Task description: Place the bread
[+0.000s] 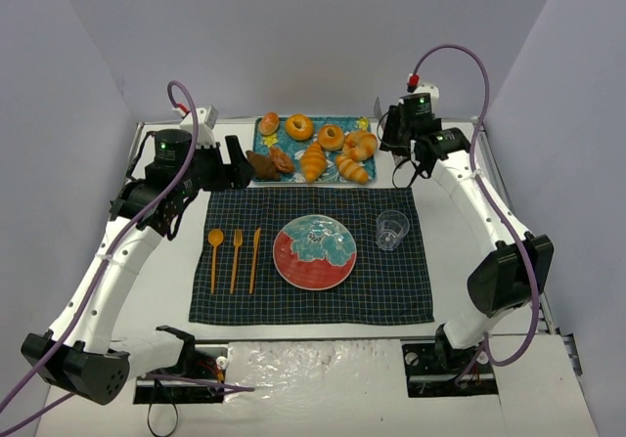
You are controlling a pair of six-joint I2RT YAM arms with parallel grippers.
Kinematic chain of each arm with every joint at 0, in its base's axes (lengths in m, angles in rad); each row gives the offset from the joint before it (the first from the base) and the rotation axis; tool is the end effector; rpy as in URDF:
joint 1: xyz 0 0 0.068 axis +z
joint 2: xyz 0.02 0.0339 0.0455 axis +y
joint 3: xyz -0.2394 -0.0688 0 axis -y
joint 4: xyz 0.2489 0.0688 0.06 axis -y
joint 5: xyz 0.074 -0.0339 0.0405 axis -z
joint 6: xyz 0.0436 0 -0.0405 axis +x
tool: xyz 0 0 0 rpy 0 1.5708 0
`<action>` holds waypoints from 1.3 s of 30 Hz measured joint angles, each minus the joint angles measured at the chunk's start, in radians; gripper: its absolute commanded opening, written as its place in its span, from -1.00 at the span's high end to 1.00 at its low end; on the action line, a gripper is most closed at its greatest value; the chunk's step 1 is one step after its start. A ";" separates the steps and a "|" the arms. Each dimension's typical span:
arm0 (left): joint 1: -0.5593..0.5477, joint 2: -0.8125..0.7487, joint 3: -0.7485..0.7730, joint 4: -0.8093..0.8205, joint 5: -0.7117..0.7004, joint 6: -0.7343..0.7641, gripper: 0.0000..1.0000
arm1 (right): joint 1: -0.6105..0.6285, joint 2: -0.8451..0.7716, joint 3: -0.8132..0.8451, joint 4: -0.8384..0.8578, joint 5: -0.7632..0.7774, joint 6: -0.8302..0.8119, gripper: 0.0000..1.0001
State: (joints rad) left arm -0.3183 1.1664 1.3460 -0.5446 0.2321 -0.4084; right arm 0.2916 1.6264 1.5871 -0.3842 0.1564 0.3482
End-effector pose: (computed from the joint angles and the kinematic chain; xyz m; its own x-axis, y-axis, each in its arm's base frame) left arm 0.2521 -0.0936 0.3955 -0.5131 -0.2379 -0.8247 0.3322 0.8309 -0.4463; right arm 0.3765 0.1059 0.3546 -0.4205 0.2257 -0.8788 -0.0048 0.9680 0.2509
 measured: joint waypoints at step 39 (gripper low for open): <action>0.000 0.026 -0.002 0.001 -0.020 0.000 -0.46 | 0.300 0.006 0.005 -0.005 -0.027 0.029 0.08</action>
State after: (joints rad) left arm -0.3183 1.1923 1.3441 -0.5434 0.2120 -0.4084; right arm 0.5914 1.6321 1.5917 -0.3893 0.1298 0.3775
